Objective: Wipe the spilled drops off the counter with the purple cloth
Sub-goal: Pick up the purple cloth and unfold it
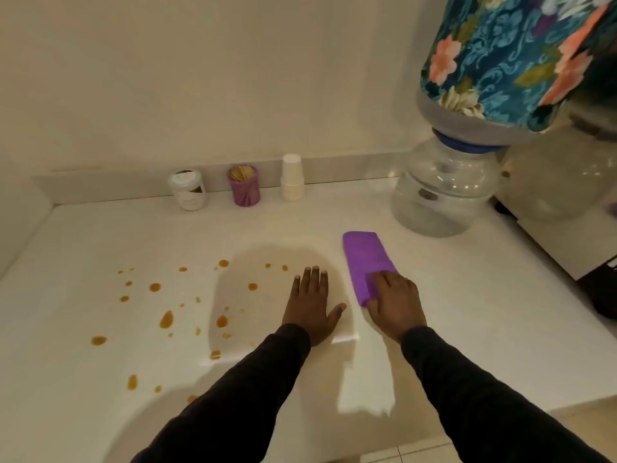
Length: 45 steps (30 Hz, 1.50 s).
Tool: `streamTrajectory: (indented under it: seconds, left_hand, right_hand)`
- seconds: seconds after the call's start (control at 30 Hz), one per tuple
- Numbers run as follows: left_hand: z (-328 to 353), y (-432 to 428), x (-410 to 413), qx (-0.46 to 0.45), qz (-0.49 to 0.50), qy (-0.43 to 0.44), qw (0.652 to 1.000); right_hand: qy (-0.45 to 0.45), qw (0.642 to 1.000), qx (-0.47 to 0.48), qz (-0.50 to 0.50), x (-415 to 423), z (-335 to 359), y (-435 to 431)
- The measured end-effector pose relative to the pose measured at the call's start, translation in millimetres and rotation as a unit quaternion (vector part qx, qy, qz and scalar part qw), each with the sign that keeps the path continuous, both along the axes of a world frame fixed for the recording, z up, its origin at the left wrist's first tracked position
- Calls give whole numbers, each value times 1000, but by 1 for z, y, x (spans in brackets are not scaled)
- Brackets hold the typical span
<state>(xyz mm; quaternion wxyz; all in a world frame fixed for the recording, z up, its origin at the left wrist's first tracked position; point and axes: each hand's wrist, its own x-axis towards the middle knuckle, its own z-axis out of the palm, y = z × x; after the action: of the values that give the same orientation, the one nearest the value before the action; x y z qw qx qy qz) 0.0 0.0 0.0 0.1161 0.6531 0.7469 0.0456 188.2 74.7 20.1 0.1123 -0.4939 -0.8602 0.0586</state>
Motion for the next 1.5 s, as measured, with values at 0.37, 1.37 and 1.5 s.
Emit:
streamTrajectory:
  seconds: [0.37,1.37,1.5]
  left_hand:
    - [-4,30,50,5,-38,8,999]
    - [182,67,-98,5,14,-127,992]
    - [199,62,-94,130,10,-132,983]
  right_hand:
    - [-10,1000,1,13,21,-6,31]
    - [105,949,-279,100,-52,182,83]
    - [127,973,-162,104,-51,202,82]
